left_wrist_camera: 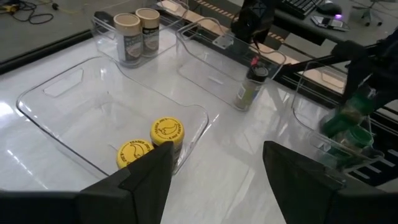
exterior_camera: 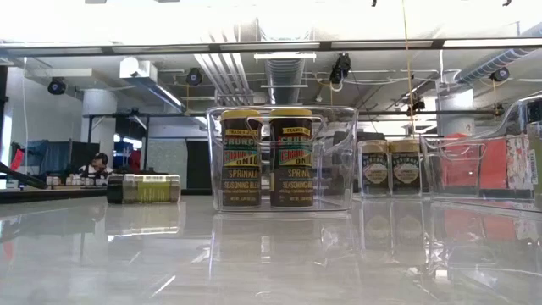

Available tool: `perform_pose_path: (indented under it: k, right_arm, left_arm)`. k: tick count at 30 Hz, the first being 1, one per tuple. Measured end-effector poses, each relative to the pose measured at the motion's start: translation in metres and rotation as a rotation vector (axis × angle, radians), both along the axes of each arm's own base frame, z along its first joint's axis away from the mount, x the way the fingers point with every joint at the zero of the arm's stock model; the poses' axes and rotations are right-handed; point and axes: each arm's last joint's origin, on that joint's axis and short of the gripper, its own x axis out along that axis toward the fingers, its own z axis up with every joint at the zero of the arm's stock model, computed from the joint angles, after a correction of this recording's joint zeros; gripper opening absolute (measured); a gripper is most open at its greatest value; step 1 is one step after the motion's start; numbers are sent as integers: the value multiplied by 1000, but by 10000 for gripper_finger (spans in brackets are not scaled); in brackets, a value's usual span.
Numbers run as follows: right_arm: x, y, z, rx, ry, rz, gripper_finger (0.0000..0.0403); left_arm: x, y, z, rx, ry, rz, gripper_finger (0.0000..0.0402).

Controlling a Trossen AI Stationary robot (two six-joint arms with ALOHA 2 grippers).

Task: Sort spices by type
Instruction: Put the green seasoning bottle into the bottom transparent bin

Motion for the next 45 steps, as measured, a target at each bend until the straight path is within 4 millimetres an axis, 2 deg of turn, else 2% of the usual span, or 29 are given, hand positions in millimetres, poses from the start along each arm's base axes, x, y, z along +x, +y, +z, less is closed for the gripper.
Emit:
perform_pose_path:
  k: [4, 8, 21, 42, 45]
  right_arm:
    - [9, -2, -20, 20, 86, 16, 194]
    - [12, 3, -24, 77, 75, 24, 194]
    - [19, 7, -28, 131, 77, -34, 195]
    - [23, 9, -23, 178, 54, -10, 251]
    - [23, 9, -22, 178, 53, -8, 261]
  left_arm:
    - [0, 0, 0, 2, 1, -1, 233]
    - [0, 0, 0, 1, 0, -1, 233]
    - [0, 0, 0, 19, 8, -11, 233]
    - [1, 0, -1, 20, 5, -9, 233]
    - [1, -1, -1, -30, 1, -4, 233]
